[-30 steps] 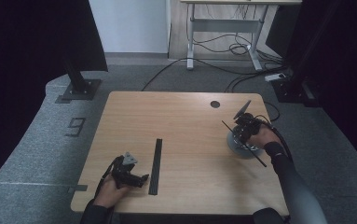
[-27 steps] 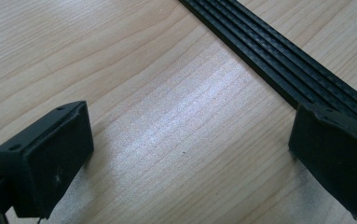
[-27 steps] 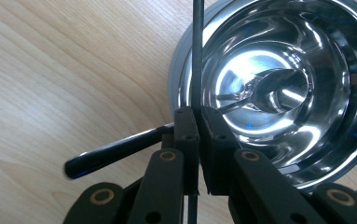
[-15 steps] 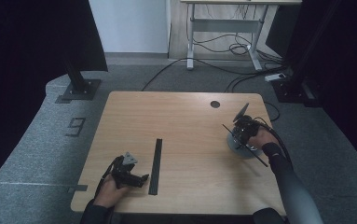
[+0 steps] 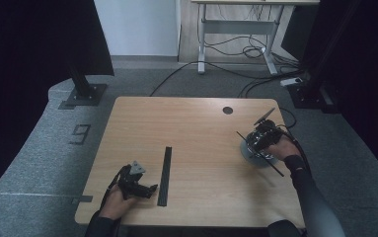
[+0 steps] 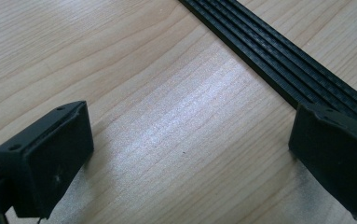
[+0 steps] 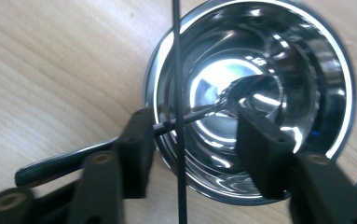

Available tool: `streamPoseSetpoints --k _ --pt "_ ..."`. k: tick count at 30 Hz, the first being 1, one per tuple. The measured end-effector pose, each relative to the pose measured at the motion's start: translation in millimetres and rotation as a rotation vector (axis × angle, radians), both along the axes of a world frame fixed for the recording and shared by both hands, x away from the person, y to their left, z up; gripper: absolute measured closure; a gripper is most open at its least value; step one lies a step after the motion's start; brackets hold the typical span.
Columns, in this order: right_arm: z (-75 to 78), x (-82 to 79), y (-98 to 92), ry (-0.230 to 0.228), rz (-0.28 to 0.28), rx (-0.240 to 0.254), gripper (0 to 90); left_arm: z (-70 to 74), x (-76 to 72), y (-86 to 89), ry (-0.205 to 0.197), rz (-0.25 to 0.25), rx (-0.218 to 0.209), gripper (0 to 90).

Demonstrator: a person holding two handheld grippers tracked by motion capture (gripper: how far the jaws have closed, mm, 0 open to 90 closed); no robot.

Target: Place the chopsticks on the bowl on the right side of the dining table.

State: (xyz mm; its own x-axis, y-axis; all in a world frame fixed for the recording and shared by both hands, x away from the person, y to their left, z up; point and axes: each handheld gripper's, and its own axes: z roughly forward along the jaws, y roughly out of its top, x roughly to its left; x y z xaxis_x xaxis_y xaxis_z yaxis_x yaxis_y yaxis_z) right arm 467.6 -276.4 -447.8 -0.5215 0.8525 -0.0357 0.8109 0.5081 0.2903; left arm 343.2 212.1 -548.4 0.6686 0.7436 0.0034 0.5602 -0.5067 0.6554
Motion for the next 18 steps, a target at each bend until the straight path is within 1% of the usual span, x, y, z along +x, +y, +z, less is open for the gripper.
streamPoseSetpoints --k 2,3,4,5,6,9,12,13,15,18 --pt "0.1 -4.7 -4.7 -0.043 -0.025 0.016 31.7 0.1 0.0 0.1 0.001 -0.001 0.001 0.0" --pt "0.1 -7.4 -6.8 -0.069 -0.048 0.020 28.9 0.1 0.0 0.0 0.001 -0.001 0.001 0.0" --pt "0.0 -9.8 -9.2 -0.090 -0.059 0.027 26.7 0.2 0.1 0.1 0.002 -0.001 0.001 0.0" --pt "-0.4 -12.3 -11.2 -0.109 -0.071 0.041 20.6 0.2 0.0 0.0 0.001 -0.001 0.001 0.0" --pt "-0.9 -14.0 -12.8 -0.124 -0.077 0.051 17.0 0.2 0.0 0.0 0.001 -0.001 0.001 0.0" --pt "-2.9 -24.0 -18.9 -0.172 -0.106 0.070 13.0 0.1 0.0 0.0 0.001 0.000 0.000 0.0" --pt "-3.8 -32.6 -25.5 -0.212 -0.133 0.103 12.7 0.2 0.0 0.0 0.002 0.000 0.000 0.0" --pt "-4.2 -36.5 -28.5 -0.228 -0.143 0.121 12.6 0.2 0.0 0.0 0.002 -0.001 0.001 0.0" --pt "-5.1 -42.6 -33.0 -0.254 -0.153 0.150 12.7 0.2 0.0 0.0 0.001 0.000 0.001 0.0" --pt "-7.8 -49.6 -36.6 -0.280 -0.165 0.167 10.4 0.2 0.0 0.0 0.001 0.000 0.001 0.0"
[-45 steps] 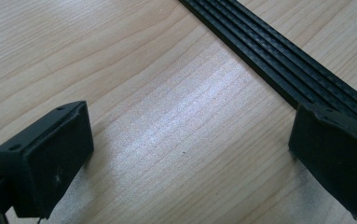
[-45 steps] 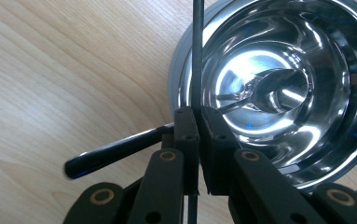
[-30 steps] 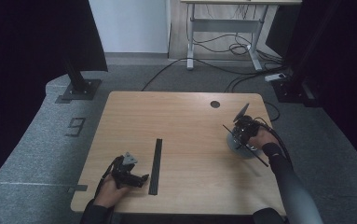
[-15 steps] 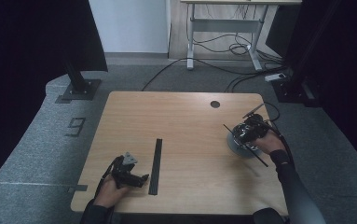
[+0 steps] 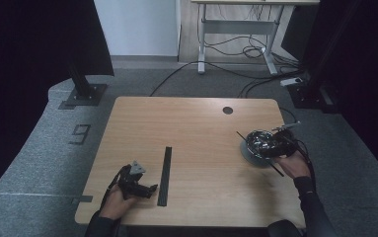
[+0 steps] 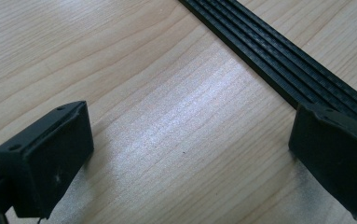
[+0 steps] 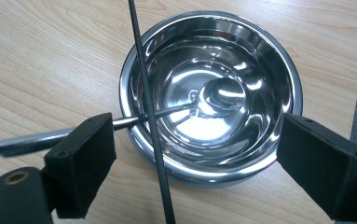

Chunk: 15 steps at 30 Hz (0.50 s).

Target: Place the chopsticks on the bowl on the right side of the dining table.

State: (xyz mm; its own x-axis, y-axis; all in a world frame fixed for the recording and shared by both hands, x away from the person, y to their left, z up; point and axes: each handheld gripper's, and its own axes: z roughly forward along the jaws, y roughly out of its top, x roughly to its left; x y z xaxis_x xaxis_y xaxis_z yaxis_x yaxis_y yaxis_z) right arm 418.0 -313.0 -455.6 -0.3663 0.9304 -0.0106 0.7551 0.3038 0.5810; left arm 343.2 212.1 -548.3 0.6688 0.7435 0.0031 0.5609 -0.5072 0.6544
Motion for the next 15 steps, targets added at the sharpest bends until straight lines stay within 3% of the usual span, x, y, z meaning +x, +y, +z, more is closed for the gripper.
streamPoseSetpoints --k 9,15 --pt "-14.0 -12.6 -2.8 -0.074 -0.043 -0.040 2.5 0.0 0.0 0.0 0.000 0.000 0.000 0.0" --pt "-24.7 -14.8 -9.1 -0.085 -0.073 -0.035 2.4 0.0 0.0 0.0 0.000 0.000 0.000 0.0"
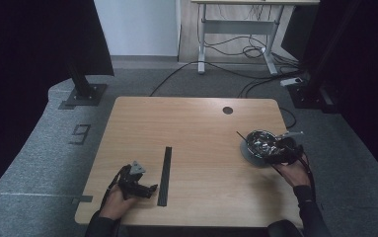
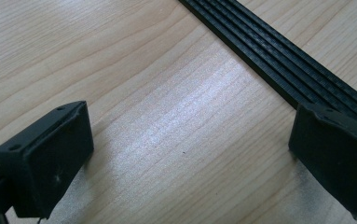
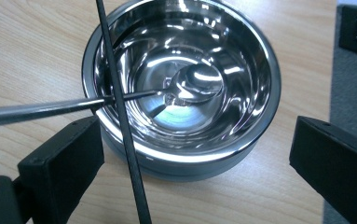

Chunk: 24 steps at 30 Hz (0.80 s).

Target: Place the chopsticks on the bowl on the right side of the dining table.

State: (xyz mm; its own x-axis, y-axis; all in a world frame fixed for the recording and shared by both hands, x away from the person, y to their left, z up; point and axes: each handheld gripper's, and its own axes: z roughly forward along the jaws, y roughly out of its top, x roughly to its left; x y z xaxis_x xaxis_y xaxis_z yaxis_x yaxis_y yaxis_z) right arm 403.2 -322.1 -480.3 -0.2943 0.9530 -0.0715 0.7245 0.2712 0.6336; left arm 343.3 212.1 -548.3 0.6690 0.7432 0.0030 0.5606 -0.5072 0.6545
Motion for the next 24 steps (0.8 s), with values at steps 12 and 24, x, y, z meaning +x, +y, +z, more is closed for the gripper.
streamPoseSetpoints --k 12,24 --pt "-9.3 -0.4 -8.2 -0.002 -0.029 -0.012 4.2 0.0 -0.1 -0.1 0.000 0.001 0.000 0.0" --pt "-11.3 6.5 -25.4 -0.002 -0.074 -0.016 5.1 0.0 0.0 -0.1 0.000 0.001 0.000 0.0"
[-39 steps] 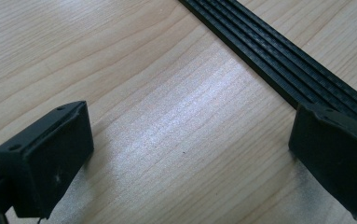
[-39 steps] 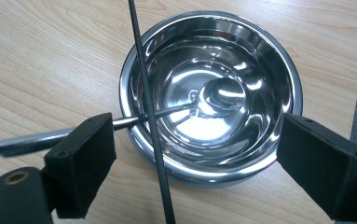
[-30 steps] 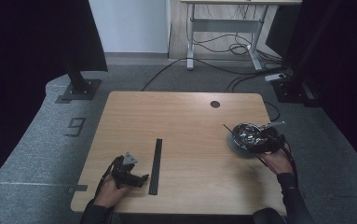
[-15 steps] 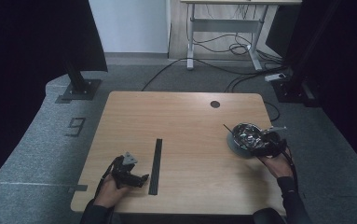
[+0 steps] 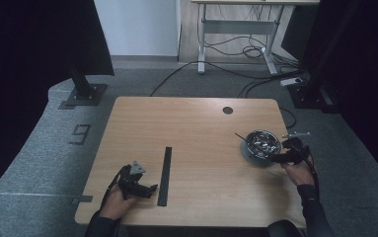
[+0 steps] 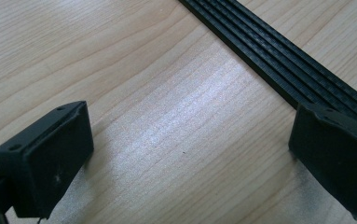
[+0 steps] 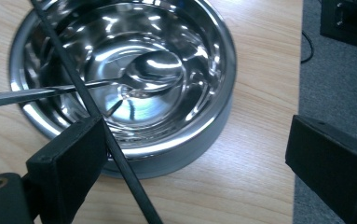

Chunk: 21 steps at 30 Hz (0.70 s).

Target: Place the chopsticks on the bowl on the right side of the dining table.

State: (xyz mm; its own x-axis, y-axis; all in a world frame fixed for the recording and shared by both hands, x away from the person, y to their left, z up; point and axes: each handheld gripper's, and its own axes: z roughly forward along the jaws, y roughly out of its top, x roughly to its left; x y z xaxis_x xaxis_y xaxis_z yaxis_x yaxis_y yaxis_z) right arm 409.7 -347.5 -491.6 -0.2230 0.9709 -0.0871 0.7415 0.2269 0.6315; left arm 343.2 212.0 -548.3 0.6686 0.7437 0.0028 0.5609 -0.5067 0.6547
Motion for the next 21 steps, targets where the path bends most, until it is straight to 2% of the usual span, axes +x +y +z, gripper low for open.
streamPoseSetpoints --k 12,14,21 --pt "0.0 10.2 -17.5 -0.024 -0.043 -0.007 6.0 0.0 0.0 0.0 0.000 0.000 0.000 0.0" --pt "-0.5 11.8 -19.9 -0.022 -0.054 0.008 6.0 0.0 0.0 0.0 0.000 0.000 0.000 0.0" --pt "-3.1 16.5 -25.9 -0.023 -0.077 0.009 6.4 0.0 0.0 0.0 0.000 0.000 0.000 0.0"
